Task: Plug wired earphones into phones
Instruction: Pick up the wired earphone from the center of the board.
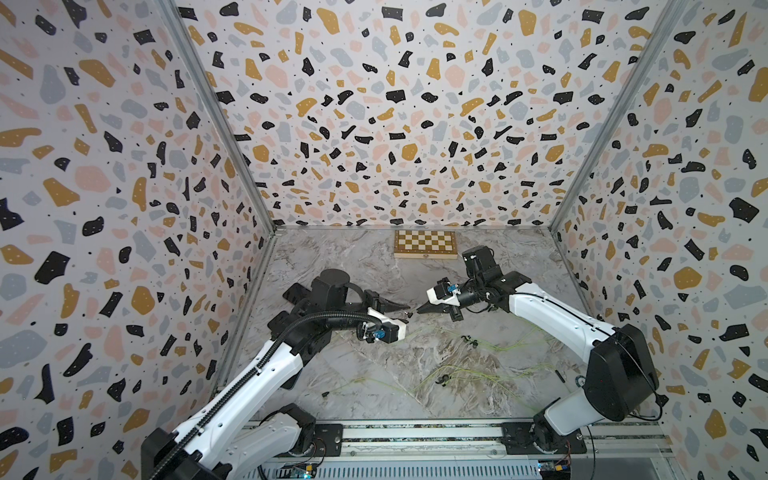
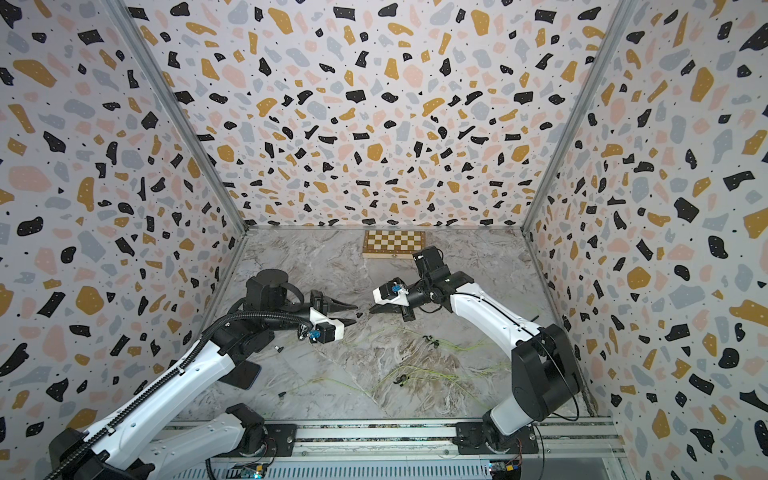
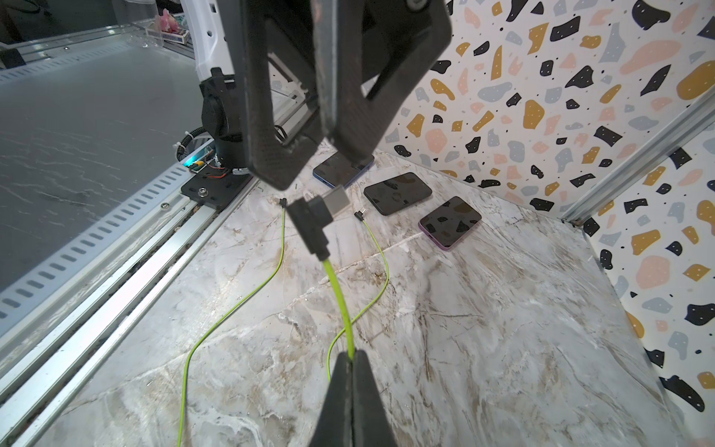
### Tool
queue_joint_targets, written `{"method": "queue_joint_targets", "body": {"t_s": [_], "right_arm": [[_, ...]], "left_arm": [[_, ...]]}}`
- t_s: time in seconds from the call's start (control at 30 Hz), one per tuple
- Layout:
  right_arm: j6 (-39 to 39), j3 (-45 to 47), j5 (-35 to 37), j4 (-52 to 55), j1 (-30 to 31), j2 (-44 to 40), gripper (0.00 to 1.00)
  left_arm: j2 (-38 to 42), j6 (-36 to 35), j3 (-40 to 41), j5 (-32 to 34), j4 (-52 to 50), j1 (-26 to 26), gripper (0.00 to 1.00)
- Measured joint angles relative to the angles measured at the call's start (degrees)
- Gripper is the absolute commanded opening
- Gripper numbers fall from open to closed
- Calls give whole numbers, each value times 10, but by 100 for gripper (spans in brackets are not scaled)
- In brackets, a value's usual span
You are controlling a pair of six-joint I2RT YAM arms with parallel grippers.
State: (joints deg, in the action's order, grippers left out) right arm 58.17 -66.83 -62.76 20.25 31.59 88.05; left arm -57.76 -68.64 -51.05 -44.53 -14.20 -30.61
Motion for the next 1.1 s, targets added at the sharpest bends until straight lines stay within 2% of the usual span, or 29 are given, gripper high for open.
{"method": "queue_joint_targets", "body": {"t_s": [0.07, 0.3, 0.5, 0.97, 1.1], "right_arm": [[2, 0, 0, 2, 0, 0, 0], [9, 0, 0, 8, 1, 0, 0], [14, 0, 0, 9, 3, 0, 0], [24, 0, 0, 14, 6, 0, 0], [26, 0, 0, 19, 6, 0, 0]], "left_arm": [[-1, -5, -3, 3, -4, 0, 25], [-7, -17, -5, 10, -24, 0, 27], [-13, -25, -5, 11, -39, 0, 22], [-26, -34, -16, 11, -54, 0, 9], [-27, -39, -16, 11, -59, 0, 0]]}}
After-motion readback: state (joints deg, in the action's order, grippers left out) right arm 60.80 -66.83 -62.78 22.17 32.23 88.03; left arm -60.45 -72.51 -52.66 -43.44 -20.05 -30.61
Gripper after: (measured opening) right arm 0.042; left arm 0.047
